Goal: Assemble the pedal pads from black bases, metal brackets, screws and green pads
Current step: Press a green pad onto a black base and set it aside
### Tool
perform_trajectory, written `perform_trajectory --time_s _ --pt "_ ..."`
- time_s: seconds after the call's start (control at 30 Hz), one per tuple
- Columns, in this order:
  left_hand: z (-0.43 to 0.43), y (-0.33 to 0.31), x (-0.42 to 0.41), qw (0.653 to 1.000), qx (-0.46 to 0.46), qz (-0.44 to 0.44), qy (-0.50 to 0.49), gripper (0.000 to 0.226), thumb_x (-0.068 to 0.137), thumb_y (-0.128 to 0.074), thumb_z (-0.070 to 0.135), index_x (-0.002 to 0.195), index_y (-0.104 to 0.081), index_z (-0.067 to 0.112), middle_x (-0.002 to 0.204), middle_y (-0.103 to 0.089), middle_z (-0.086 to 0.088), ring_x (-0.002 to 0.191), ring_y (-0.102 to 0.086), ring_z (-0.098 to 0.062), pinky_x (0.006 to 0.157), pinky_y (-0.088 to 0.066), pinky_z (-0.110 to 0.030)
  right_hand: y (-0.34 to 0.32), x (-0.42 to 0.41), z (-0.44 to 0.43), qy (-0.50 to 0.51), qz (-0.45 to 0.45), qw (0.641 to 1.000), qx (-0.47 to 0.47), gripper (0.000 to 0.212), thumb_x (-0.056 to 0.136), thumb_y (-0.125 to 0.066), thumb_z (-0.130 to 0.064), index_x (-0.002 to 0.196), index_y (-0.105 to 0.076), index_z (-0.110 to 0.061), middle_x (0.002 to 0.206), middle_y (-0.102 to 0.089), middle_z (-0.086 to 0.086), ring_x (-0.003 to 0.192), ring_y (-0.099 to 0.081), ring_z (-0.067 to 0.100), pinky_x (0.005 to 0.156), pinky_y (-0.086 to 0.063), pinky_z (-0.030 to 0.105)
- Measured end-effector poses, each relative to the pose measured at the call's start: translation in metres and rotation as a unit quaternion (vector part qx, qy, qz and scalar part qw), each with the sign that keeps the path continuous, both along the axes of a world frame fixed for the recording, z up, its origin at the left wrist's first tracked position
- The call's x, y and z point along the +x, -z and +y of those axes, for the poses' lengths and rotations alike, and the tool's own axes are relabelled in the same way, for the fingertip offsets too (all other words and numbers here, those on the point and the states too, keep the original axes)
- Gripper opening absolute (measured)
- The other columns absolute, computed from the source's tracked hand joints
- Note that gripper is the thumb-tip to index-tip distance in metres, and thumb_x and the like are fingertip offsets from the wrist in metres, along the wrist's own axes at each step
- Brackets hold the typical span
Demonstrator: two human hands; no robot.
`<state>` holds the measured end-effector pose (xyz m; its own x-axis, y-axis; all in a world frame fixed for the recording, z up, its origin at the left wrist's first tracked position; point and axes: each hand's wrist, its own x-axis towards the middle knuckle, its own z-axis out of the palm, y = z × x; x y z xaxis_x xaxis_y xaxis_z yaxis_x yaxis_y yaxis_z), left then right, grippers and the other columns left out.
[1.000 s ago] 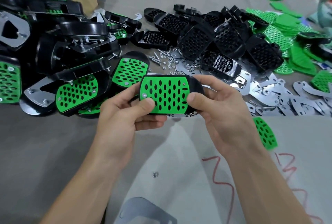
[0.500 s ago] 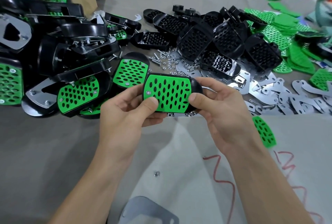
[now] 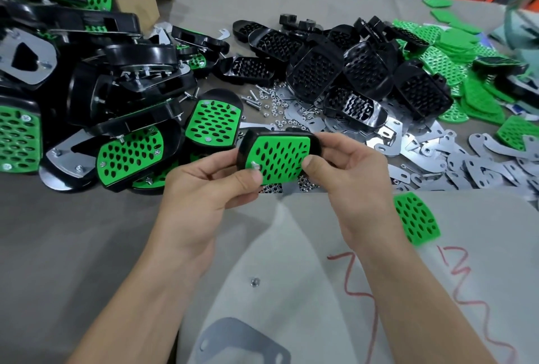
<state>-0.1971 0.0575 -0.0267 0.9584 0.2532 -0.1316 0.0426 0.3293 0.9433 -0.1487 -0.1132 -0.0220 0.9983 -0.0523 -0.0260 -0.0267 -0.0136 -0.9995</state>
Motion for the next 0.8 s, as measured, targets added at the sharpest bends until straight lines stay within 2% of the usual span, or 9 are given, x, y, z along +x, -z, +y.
perform_trajectory --time_s 0.1,0.13,0.2,0.27,0.4,0.5,0.57,0.7,0.8 --pt "-0.004 0.000 0.001 0.999 0.013 -0.020 -0.038 0.024 0.061 -0.082 0.013 0.084 -0.083 0.020 0.085 -0.079 -0.008 0.072 -0.075 -0.016 0.062 -0.059 -0.023 -0.002 -0.013 0.009 0.174 -0.109 0.940 -0.272 0.019 0.077 -0.081 -0.035 0.093 -0.069 -0.034 0.077 -0.067 -0.016 0.070 -0.063 0.004 0.068 -0.049 0.022" --pt "-0.005 0.000 0.001 0.997 0.031 -0.027 -0.060 0.022 0.065 -0.084 0.009 0.082 -0.083 0.023 0.083 -0.079 -0.007 0.068 -0.075 -0.015 0.060 -0.058 -0.022 -0.005 -0.018 0.014 0.177 -0.154 0.926 -0.295 0.017 0.078 -0.077 -0.043 0.086 -0.067 -0.032 0.071 -0.064 -0.015 0.066 -0.059 0.004 0.062 -0.044 0.018" --pt "-0.006 0.003 0.002 0.991 0.079 -0.050 -0.092 0.027 0.069 -0.087 0.002 0.083 -0.083 0.025 0.083 -0.080 -0.003 0.071 -0.076 -0.015 0.061 -0.058 -0.022 -0.007 -0.028 0.027 0.067 -0.174 0.954 -0.234 0.022 0.080 -0.071 -0.047 0.076 -0.067 -0.025 0.062 -0.061 -0.014 0.055 -0.054 0.003 0.053 -0.035 0.012" --pt "-0.009 0.005 0.001 0.985 0.123 -0.071 -0.100 0.034 0.069 -0.087 -0.001 0.085 -0.083 0.028 0.085 -0.080 0.002 0.078 -0.077 -0.015 0.067 -0.061 -0.024 -0.007 -0.031 0.038 -0.034 -0.146 0.970 -0.189 0.026 0.079 -0.071 -0.046 0.075 -0.067 -0.022 0.057 -0.059 -0.008 0.050 -0.048 0.005 0.050 -0.036 0.019" --pt "-0.011 0.011 -0.003 0.977 0.166 -0.058 -0.117 0.038 0.063 -0.091 0.016 0.097 -0.080 0.030 0.089 -0.080 0.007 0.085 -0.078 -0.015 0.073 -0.062 -0.029 -0.005 -0.026 0.037 -0.071 -0.148 0.972 -0.166 0.021 0.086 -0.072 -0.028 0.071 -0.064 -0.015 0.055 -0.060 0.003 0.052 -0.054 0.024 0.049 -0.042 0.038" --pt "-0.011 0.009 -0.001 0.980 0.169 -0.056 -0.085 0.061 0.061 -0.090 0.025 0.119 -0.074 0.033 0.091 -0.080 0.008 0.086 -0.077 -0.013 0.070 -0.060 -0.022 -0.008 -0.021 0.029 -0.087 -0.164 0.971 -0.153 0.022 0.087 -0.068 -0.021 0.067 -0.063 -0.014 0.051 -0.054 0.003 0.047 -0.048 0.020 0.047 -0.037 0.033" --pt "-0.014 0.009 0.002 0.988 0.133 -0.052 -0.056 0.073 0.060 -0.089 0.030 0.129 -0.068 0.028 0.094 -0.080 0.002 0.089 -0.077 -0.018 0.074 -0.061 -0.028 -0.010 -0.017 0.022 -0.074 -0.180 0.967 -0.166 0.023 0.085 -0.068 -0.020 0.064 -0.063 -0.013 0.050 -0.051 0.000 0.045 -0.042 0.010 0.046 -0.032 0.024" --pt "-0.022 0.010 0.003 0.975 0.206 -0.040 -0.080 0.056 0.062 -0.086 0.031 0.111 -0.072 0.054 0.093 -0.079 0.015 0.093 -0.076 -0.009 0.082 -0.062 -0.037 -0.014 -0.017 0.019 -0.052 -0.228 0.928 -0.289 0.024 0.084 -0.068 -0.023 0.064 -0.060 -0.012 0.050 -0.046 -0.001 0.049 -0.041 0.015 0.050 -0.030 0.023" --pt "-0.028 0.005 -0.001 0.959 0.257 -0.078 -0.086 0.053 0.070 -0.083 0.024 0.099 -0.069 0.066 0.090 -0.074 0.031 0.088 -0.073 0.004 0.081 -0.061 -0.025 -0.015 -0.015 0.022 -0.064 -0.174 0.956 -0.229 0.026 0.083 -0.071 -0.018 0.062 -0.058 -0.009 0.046 -0.044 -0.002 0.045 -0.035 0.010 0.050 -0.029 0.026"
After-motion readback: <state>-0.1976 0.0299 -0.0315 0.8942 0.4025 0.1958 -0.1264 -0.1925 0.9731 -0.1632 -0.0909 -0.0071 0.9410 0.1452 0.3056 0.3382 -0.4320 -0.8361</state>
